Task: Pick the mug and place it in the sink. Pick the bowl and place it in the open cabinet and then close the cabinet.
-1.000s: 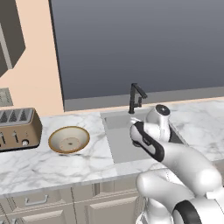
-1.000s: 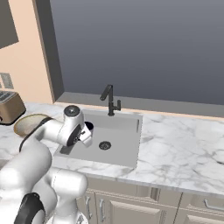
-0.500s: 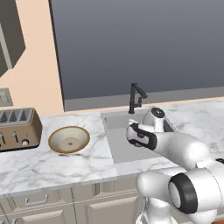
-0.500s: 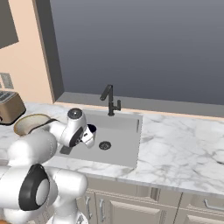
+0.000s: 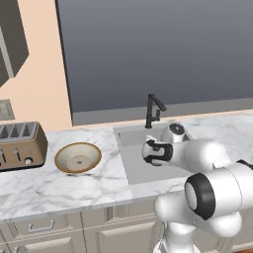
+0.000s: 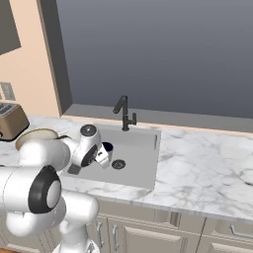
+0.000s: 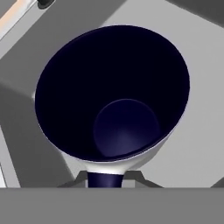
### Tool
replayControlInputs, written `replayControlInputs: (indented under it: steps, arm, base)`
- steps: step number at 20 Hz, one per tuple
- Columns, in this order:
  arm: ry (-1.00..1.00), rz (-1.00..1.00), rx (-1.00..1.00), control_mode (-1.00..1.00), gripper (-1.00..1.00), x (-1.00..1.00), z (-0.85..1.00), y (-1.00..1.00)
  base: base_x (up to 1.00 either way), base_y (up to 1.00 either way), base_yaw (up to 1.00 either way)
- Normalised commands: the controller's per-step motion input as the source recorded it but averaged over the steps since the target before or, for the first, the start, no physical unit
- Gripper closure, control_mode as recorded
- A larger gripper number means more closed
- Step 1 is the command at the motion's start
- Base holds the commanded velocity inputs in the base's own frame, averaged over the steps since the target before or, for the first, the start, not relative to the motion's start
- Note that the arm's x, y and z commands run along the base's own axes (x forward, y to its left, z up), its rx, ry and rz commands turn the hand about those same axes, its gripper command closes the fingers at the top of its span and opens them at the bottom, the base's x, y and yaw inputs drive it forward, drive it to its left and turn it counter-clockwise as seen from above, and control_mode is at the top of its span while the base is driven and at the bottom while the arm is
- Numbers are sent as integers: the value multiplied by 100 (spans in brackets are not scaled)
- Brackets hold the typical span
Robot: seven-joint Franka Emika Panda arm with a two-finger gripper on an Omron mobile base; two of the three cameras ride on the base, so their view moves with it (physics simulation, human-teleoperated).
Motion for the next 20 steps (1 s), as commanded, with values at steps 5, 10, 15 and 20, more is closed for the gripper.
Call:
replayControlInputs:
  steps: [5, 10, 15, 20]
  arm:
    - [4, -6, 1, -100, 100, 18, -29, -11]
    - [6, -5, 2, -100, 100, 17, -18, -8]
    - [15, -5, 4, -100, 100, 23, -16, -9]
    - [12, -3, 2, -100, 100, 14, -26, -2]
  base:
    - [0, 0, 0]
    - [0, 0, 0]
    - [0, 0, 0]
    - [0, 0, 0]
